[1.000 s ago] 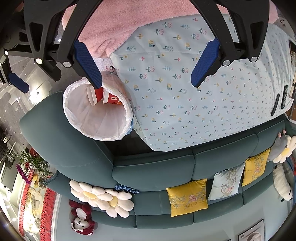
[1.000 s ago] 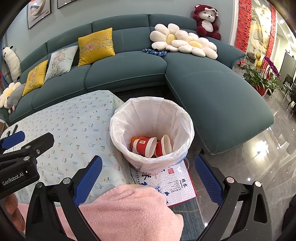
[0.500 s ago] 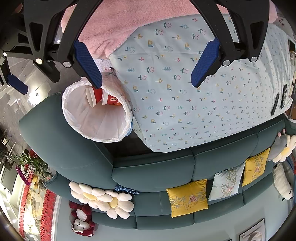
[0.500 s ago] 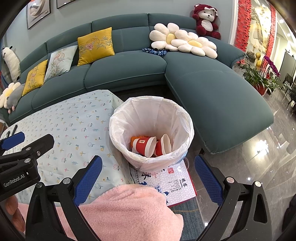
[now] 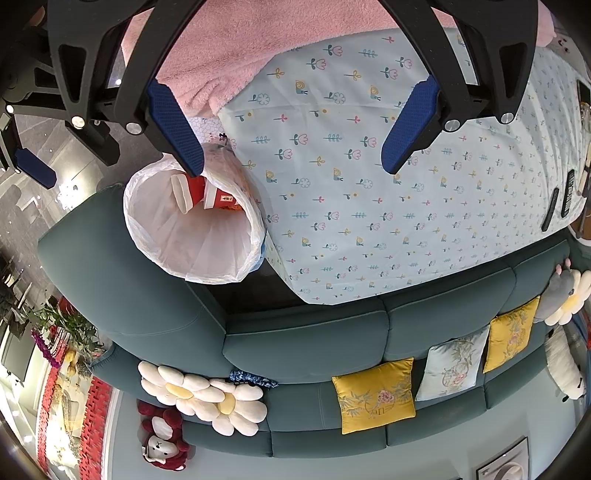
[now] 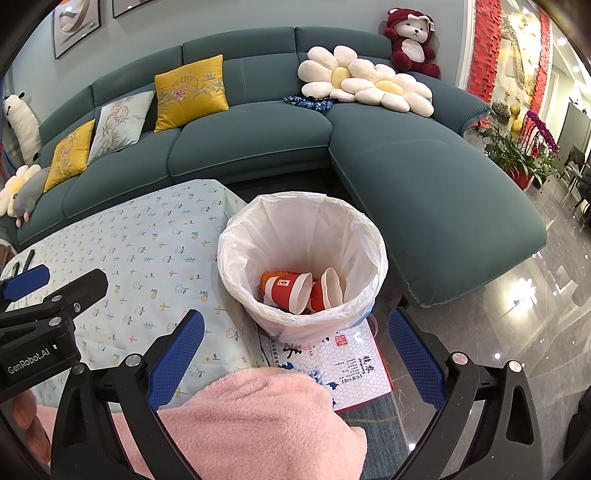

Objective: Collect trash

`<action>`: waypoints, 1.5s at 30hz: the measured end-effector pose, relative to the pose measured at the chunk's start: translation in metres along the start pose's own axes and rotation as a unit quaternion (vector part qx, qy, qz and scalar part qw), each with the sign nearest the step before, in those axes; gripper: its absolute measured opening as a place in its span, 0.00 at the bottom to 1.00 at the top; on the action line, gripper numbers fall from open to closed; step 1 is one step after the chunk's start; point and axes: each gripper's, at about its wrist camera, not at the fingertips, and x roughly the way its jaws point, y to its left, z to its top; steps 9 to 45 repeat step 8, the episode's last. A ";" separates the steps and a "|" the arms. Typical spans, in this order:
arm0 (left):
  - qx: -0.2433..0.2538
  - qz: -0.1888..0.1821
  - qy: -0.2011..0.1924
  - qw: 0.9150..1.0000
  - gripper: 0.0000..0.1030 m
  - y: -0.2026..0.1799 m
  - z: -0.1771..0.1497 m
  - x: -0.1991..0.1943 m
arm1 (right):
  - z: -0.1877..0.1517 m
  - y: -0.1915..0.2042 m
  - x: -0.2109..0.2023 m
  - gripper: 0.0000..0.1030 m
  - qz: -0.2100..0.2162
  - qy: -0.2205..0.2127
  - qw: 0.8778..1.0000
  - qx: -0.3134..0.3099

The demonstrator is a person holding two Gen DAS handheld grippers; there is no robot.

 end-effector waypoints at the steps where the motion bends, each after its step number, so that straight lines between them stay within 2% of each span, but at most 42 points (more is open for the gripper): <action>1: 0.000 -0.001 0.001 1.000 0.90 0.001 -0.001 0.001 | 0.000 0.000 0.000 0.93 0.000 0.000 1.000 0.000; 45: -0.004 -0.002 0.007 1.000 0.90 0.008 -0.005 0.008 | -0.001 -0.001 0.001 0.93 0.001 0.002 1.000 0.002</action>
